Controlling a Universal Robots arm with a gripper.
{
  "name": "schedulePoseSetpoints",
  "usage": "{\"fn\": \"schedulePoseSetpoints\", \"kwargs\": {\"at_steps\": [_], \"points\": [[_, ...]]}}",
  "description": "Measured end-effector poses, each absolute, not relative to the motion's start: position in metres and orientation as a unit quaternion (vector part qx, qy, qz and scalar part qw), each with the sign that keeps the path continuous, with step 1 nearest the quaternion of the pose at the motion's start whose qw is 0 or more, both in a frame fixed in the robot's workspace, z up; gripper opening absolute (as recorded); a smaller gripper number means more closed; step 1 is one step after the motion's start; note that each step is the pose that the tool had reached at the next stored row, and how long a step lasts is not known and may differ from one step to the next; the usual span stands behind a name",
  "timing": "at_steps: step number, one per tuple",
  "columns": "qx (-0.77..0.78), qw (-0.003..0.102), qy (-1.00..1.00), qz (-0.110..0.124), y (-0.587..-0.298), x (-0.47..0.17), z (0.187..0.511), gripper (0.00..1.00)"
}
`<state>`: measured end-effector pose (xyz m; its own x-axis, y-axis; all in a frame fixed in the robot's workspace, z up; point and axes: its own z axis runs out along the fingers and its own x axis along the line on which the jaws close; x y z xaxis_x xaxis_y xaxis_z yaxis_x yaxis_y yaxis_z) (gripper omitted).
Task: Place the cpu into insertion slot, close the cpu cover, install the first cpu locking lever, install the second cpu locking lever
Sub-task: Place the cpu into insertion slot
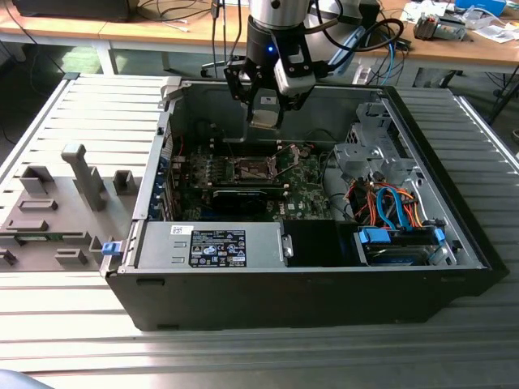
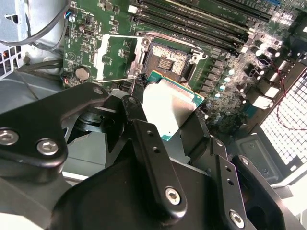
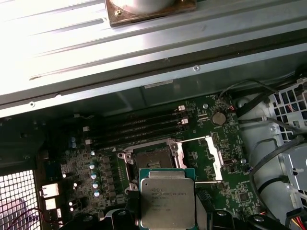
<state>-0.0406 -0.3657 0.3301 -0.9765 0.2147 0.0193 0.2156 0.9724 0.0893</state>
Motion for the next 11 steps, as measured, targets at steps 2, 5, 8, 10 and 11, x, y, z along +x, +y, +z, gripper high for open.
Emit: {"fn": "schedulePoseSetpoints", "kwargs": {"at_steps": [2, 5, 8, 10, 11], "points": [[-0.112, 0.005, -0.993, -0.046, -0.3657, -0.0406, 0.3301, 0.54], [-0.116, 0.004, -0.992, -0.046, -0.3657, -0.0406, 0.3301, 0.54], [-0.120, 0.004, -0.992, -0.046, -0.3657, -0.0406, 0.3301, 0.54], [-0.124, 0.004, -0.991, -0.046, -0.3657, -0.0406, 0.3301, 0.54], [-0.125, 0.004, -0.991, -0.046, -0.3657, -0.0406, 0.3301, 0.54]]}}
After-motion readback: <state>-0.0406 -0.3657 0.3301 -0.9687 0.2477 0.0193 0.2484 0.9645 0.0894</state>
